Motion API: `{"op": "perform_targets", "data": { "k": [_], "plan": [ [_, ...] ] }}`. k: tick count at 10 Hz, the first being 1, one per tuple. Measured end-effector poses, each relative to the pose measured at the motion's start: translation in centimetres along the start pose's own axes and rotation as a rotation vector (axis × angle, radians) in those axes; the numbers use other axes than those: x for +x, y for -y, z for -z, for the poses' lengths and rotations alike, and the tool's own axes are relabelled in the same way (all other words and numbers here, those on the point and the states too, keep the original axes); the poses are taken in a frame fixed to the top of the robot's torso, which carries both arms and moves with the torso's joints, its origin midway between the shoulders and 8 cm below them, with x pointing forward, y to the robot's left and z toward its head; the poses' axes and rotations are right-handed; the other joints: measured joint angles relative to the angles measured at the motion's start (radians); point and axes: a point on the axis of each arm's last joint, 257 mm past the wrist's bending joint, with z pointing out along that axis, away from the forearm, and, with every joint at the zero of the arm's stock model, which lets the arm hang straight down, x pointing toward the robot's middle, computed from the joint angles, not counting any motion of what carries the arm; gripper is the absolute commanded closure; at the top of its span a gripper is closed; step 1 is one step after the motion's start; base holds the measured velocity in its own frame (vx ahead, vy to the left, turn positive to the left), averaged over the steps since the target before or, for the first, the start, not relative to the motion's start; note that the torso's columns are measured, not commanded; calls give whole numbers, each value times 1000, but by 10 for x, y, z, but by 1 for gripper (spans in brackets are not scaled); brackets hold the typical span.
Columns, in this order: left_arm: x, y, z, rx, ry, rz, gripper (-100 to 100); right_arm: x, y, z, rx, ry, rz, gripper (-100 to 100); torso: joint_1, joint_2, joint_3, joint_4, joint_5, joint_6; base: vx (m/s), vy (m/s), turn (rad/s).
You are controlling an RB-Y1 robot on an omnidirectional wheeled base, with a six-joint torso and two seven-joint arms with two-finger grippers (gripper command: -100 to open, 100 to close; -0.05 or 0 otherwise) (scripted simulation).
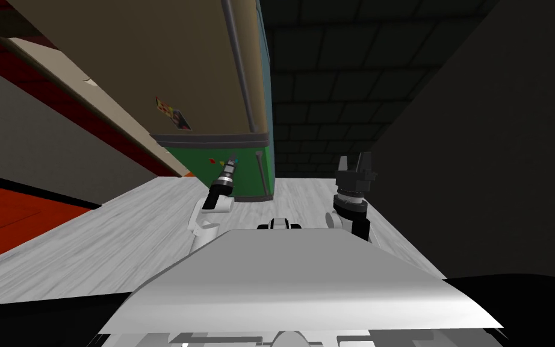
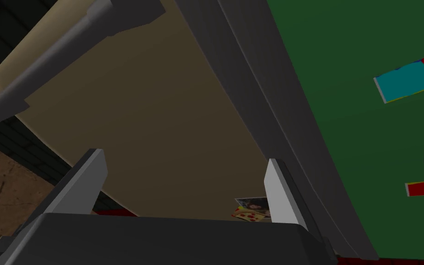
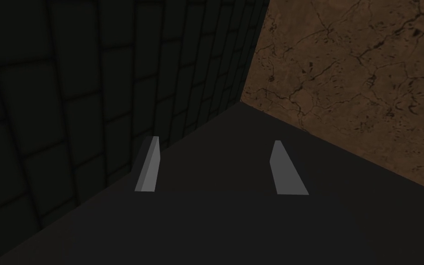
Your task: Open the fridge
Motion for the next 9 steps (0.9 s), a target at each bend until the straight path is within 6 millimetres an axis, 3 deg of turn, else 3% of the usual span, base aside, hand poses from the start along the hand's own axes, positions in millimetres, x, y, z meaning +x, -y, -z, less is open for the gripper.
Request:
{"op": "perform_targets", "data": {
  "k": [9],
  "plan": [
    [-19,5,-40,-90,8,-68,-100,0,0,0,0,0,0,0,0,0,0,0,0,0,54,-24,-42]
  ]
}}
